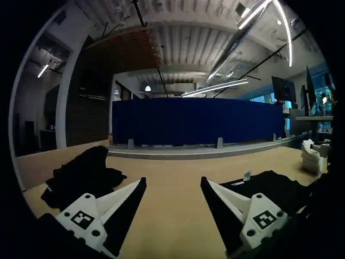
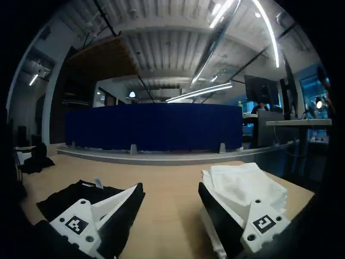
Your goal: Fold towel
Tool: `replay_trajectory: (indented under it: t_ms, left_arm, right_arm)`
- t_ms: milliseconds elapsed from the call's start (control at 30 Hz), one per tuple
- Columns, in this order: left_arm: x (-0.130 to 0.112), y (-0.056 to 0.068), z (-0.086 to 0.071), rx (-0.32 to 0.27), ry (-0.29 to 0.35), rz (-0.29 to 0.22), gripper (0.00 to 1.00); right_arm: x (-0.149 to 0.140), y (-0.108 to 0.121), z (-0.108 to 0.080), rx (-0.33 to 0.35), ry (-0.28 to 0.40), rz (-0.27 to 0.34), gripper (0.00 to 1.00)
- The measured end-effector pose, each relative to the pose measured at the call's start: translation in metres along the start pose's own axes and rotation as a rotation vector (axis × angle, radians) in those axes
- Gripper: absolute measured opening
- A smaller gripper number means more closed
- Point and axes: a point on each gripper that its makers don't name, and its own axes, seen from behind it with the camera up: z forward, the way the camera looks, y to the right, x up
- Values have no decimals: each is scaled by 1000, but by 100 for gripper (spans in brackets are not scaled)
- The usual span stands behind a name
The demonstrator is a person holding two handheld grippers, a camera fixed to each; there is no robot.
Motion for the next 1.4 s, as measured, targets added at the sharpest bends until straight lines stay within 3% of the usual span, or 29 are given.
replay_trajectory:
  t_ms: [500,767,1200,1400]
  left_arm:
    - [3,-1,1,0,-1,1,93]
    - [10,0,0,-4,-32,14,94]
    - [132,16,-7,-32,-19,0,94]
    - [172,29,-8,-54,-38,-2,93]
  right_arm:
    - [3,-3,0,9,-1,0,99]
    - [16,6,-2,-34,-23,-1,100]
    - [139,-10,-12,-5,3,-8,100]
    - [181,-8,-14,-15,-18,1,99]
